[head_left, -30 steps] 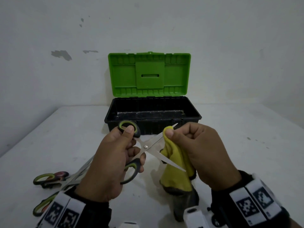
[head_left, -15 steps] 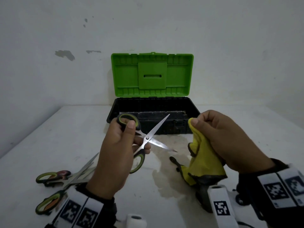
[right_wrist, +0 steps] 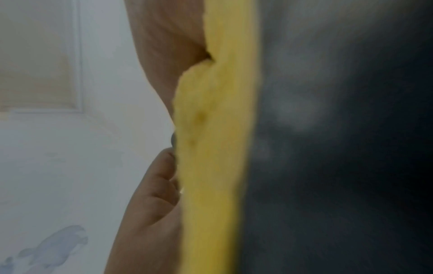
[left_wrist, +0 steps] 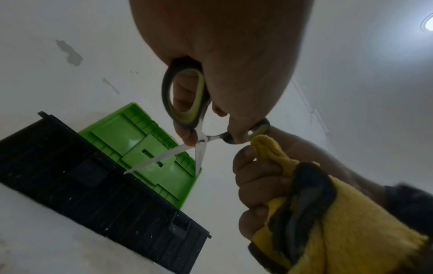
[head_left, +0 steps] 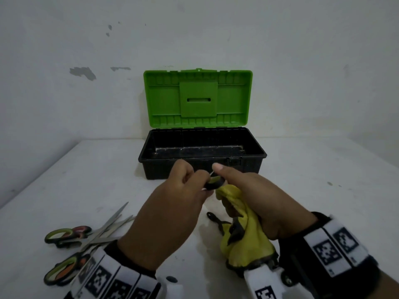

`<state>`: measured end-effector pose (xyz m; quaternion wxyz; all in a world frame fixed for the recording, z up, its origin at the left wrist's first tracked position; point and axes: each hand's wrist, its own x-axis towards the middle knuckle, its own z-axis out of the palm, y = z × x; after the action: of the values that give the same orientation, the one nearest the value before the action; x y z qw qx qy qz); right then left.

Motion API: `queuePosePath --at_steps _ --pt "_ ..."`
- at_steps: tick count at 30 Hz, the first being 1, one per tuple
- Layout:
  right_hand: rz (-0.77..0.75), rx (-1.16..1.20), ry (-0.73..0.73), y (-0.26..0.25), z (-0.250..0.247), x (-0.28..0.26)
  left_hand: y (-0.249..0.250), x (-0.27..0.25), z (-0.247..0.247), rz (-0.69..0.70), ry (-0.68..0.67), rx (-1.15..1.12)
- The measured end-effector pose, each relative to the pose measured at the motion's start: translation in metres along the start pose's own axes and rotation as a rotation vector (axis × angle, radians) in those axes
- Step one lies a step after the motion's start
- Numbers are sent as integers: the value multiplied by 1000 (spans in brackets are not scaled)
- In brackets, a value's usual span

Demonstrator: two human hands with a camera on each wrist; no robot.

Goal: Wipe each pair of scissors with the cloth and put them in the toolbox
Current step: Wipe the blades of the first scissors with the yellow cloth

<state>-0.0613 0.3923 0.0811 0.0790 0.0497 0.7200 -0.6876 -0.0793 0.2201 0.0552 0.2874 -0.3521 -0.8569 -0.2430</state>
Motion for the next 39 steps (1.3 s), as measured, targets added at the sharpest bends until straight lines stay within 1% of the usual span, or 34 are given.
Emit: queuePosePath --at_steps 3,4,6,8,10,11,13,15,16,18,20,23,25,28,29,32,33,35,39 --pt "-22 12 23 2 -6 -1 -5 -1 1 9 -42 -34" --pt "-30 -2 33 4 -8 -1 -8 -2 1 -26 -32 -93" --pt "-78 -34 47 9 -12 -2 -9 -2 -1 -194 15 -258" --pt "-163 -101 76 14 -14 -3 -11 -4 -3 -421 39 -327" --pt "-243 -182 121 20 -15 -3 -11 -5 -4 -620 -16 -350" --pt "-275 -202 131 23 -14 -2 -11 -5 -4 -698 -51 -421" --pt "-330 -218 132 26 -13 -3 -6 -5 -5 -804 -79 -645" --pt "-392 -271 140 29 -10 -4 -1 -3 -6 -858 -58 -781" --pt "-433 -318 145 30 -10 -5 0 -2 -7 -859 -32 -804" --pt "-520 -397 140 33 -10 -7 1 -3 -9 -823 14 -779" --pt "-576 -460 140 36 -12 -9 1 -4 -13 -774 17 -721" --pt "-626 -542 153 39 -14 -9 5 -4 -17 -728 33 -613" --pt "-636 -556 120 38 -14 -11 6 -3 -18 -686 49 -537" --pt "-580 -529 50 33 -19 -15 7 -3 -20 -648 66 -498" --pt "-540 -500 51 31 -23 -16 7 -3 -20 -642 66 -498" --pt "-399 -330 159 21 -37 -14 8 -4 -22 -623 57 -458" --pt "-388 -305 198 17 -40 -13 8 -4 -22 -618 55 -444" --pt "-453 -298 253 10 -39 -13 9 -3 -21 -616 53 -423" --pt "-648 -306 270 -1 -20 -18 12 -1 -17 -616 43 -393"
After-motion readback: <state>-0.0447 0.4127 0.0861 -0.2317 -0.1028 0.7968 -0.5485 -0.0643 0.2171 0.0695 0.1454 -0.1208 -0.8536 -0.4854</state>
